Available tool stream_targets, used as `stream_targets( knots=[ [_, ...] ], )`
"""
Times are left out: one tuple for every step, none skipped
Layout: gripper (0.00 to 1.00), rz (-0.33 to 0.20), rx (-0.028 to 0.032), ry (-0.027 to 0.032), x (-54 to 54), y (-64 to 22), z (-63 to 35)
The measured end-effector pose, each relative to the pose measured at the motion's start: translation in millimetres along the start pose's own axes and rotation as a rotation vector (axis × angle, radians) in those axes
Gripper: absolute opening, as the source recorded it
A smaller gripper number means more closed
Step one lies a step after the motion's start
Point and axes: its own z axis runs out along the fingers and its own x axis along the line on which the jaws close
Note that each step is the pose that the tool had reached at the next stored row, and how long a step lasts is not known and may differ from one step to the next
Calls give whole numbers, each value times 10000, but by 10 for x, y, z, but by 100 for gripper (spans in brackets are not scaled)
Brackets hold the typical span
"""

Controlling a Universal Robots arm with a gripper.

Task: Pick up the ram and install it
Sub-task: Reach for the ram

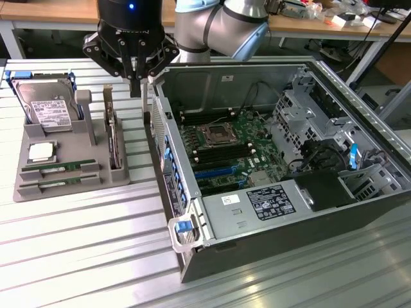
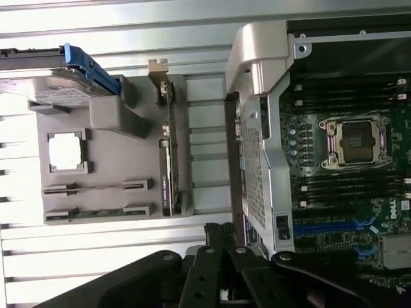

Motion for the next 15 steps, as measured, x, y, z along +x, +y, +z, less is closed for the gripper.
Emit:
stream_targets(
  knots=[
    [11, 0, -1, 0, 17, -1, 0],
    [11, 0, -1, 0, 34, -3, -1],
    [11, -1, -1, -1, 48, -4, -1],
    [11, -1, -1, 0, 72, -6, -1],
    [11, -1, -2, 0, 101, -8, -2],
    [11, 0, -3, 0, 149, -11, -2],
    [11, 0, -3, 0, 174, -13, -3],
    [11, 0, -3, 0, 201, -15, -3],
    [11, 0, -4, -1, 226, -17, -3],
    [11, -1, -4, 1, 246, -19, -4],
    [11, -1, -5, 0, 272, -21, -5],
    [11, -1, -5, 0, 300, -23, -5],
    [11, 0, -6, 0, 346, -26, -6],
    [11, 0, -6, 0, 378, -29, -7],
    [11, 0, -7, 0, 405, -31, -7]
  ],
)
